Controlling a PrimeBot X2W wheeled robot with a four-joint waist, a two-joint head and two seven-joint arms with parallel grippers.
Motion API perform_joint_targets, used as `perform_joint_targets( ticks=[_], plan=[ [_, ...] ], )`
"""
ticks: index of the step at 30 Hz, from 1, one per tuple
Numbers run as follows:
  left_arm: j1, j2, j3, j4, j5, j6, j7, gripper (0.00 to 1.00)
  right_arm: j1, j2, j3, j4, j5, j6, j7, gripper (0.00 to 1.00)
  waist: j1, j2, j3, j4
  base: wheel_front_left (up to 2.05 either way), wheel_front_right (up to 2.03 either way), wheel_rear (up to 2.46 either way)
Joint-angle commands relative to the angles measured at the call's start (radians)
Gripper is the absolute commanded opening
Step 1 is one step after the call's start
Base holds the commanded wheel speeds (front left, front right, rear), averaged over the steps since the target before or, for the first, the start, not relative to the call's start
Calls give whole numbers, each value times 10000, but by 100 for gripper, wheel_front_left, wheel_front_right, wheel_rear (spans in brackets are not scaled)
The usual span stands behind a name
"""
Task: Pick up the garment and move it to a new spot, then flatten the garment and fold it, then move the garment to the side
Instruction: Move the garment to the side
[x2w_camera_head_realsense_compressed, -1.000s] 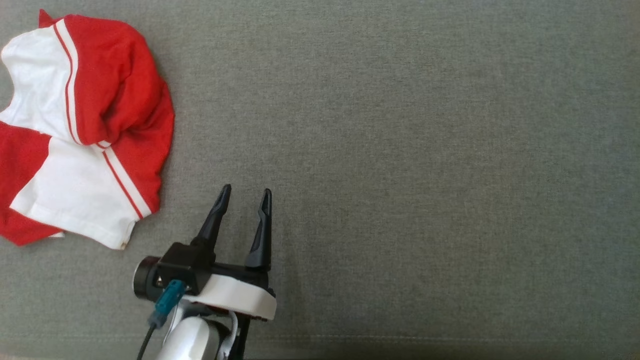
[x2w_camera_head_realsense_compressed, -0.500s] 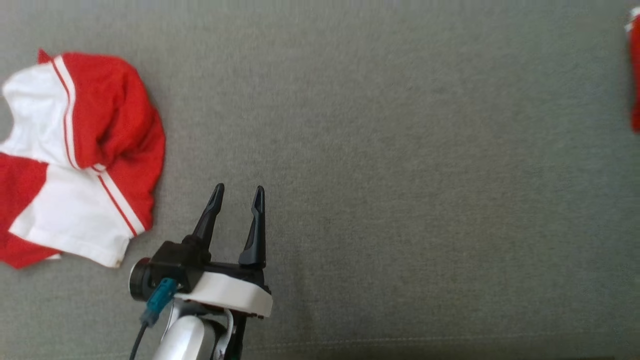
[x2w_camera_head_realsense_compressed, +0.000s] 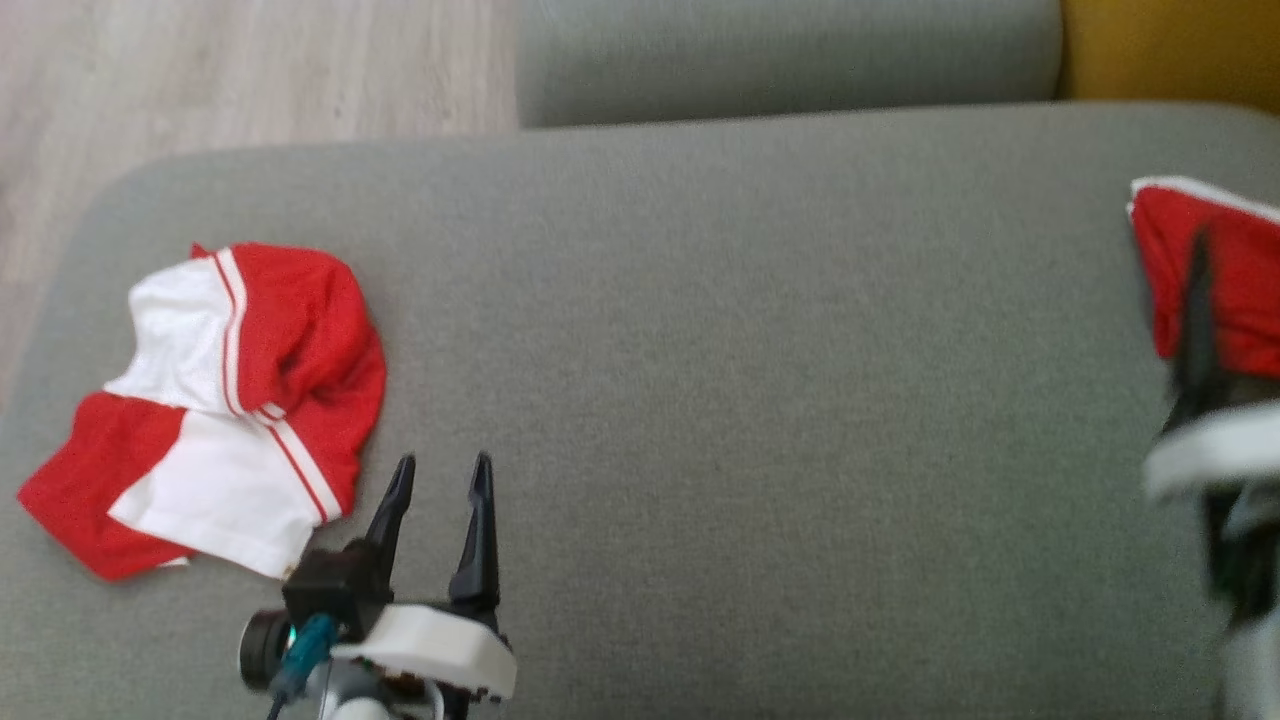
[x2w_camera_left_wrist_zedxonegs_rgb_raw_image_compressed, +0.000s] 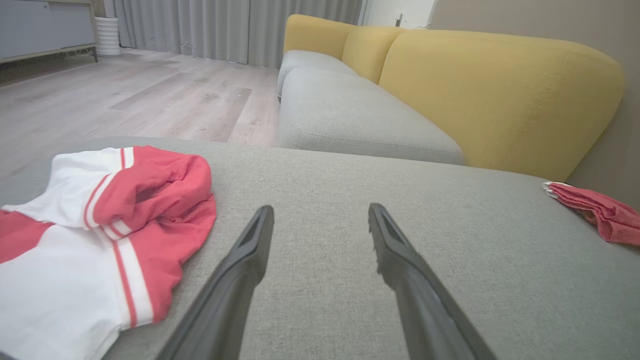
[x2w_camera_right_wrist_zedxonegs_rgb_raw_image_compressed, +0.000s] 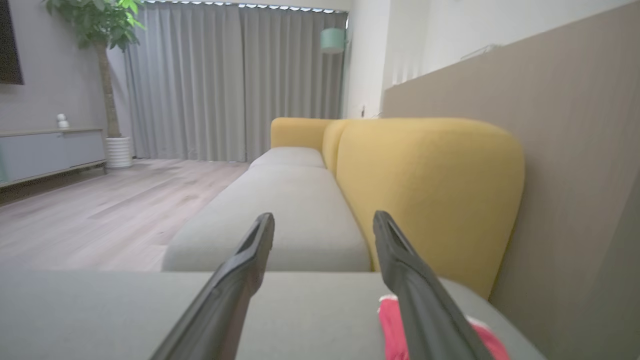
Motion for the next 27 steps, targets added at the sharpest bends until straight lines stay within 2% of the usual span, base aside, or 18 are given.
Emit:
perform_joint_targets(
  ticks=[1,6,10,20,27],
  plan=[
    [-140,6,381,-213,26,72,-78,100,246,37,356,-481,104,75,-174,100,0,-1,-438,198,0,0,0],
    [138,6,582,38,222,179,-78,100,2159,741,930,-723,-56,75,-920,100,0,-1,-637,359,0,0,0],
    [236,6,905,286,401,150,-78,100,3106,1141,1232,-90,-283,75,-1701,100,0,-1,-759,474,0,0,0],
    [316,6,1289,290,484,-24,-78,100,3563,1391,1262,826,-577,75,-2119,100,0,-1,-849,506,0,0,0],
    [302,6,1267,274,479,-50,-78,100,3510,1402,1386,1018,-261,75,-2139,100,0,-1,-827,524,0,0,0]
  ],
)
